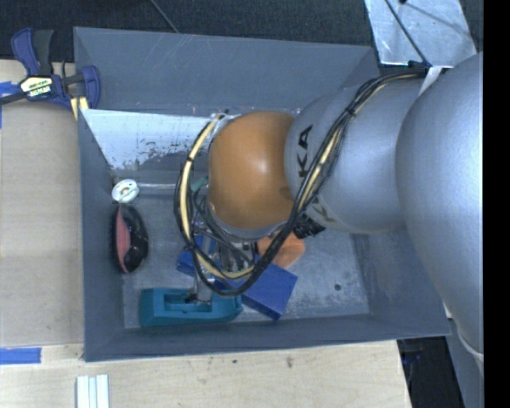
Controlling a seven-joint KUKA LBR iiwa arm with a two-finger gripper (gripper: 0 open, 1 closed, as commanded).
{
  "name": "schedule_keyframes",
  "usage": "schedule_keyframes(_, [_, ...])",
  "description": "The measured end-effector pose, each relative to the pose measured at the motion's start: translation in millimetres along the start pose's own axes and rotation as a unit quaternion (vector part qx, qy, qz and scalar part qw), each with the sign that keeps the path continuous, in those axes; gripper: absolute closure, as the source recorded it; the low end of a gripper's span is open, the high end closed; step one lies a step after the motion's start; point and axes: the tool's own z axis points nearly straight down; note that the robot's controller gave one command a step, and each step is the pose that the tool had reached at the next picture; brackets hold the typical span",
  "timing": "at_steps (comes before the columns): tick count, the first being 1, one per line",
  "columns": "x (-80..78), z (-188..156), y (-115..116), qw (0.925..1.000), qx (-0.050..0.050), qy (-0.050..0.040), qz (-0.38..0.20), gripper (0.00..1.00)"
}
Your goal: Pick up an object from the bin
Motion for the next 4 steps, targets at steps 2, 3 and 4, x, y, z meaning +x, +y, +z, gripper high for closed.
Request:
schedule_keyframes(2, [5.8, 3.7, -23.6, 0.9995, -0.001, -0.0037, -0.032, 0.00])
schedule_keyframes(3, [-38.6, 46.1, -96.0, 1.0000, -0.001, -0.0090, -0.002, 1.00])
schedule_keyframes(4, [-36.6, 47.6, -95.5, 1.0000, -0.001, -0.0060, -0.002, 0.00])
